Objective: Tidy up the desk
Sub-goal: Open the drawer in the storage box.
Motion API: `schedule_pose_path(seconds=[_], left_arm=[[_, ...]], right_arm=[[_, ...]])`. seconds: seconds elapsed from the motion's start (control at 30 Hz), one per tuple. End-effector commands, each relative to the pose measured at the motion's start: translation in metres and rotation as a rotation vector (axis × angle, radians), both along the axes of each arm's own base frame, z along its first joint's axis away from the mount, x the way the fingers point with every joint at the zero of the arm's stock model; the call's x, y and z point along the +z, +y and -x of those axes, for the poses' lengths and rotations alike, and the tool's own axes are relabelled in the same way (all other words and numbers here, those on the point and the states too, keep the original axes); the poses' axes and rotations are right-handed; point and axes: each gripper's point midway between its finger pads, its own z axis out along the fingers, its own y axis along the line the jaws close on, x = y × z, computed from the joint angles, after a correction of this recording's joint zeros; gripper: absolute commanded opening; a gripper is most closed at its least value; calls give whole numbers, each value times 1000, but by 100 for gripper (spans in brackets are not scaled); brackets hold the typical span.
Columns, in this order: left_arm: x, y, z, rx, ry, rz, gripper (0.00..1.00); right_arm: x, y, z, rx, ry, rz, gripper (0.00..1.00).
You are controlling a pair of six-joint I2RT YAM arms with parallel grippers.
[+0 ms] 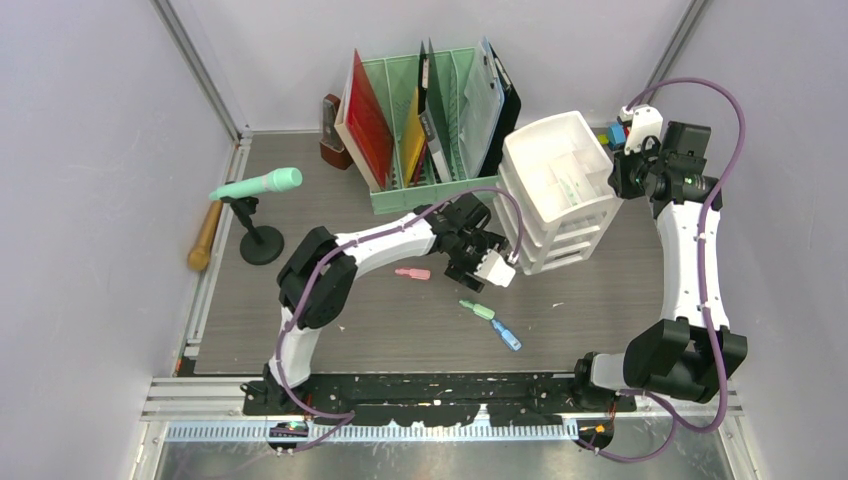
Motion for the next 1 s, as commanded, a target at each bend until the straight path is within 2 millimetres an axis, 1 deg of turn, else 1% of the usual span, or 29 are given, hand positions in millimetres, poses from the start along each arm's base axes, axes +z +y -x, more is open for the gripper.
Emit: schedule_pose_path(seconds=[0.0, 0.1, 0.13, 0.23, 0.33, 0.43, 0.57, 0.7, 0.83, 0.97], left_arm=[[36, 2, 3, 96, 19, 57, 79], [45, 3, 2, 161, 42, 73, 80], [48, 5, 3, 195, 58, 77, 82], [57, 12, 4, 264, 74, 95, 83], [62, 25, 12, 314, 84, 101, 82], [64, 46, 16, 388, 83, 81, 82], [51, 80, 23, 478, 134, -37, 83], [33, 107, 19, 544, 187, -120, 82], [16, 123, 7, 579, 208, -159, 81], [0, 135, -3, 598, 234, -189, 80]], right_arm=[[-8, -25, -4, -64, 30, 100, 0], [-10, -24, -3, -62, 33, 93, 1], [-11, -23, -2, -61, 36, 91, 0], [-13, -22, 1, -60, 36, 84, 0], [-18, -19, 2, -54, 43, 70, 0], [-21, -15, 2, -46, 50, 45, 1], [-21, -9, 3, -39, 46, 13, 0], [-22, -5, 2, -35, 44, -12, 0], [-25, -3, 1, -31, 49, -25, 1], [-29, -3, 2, -29, 54, -24, 1]])
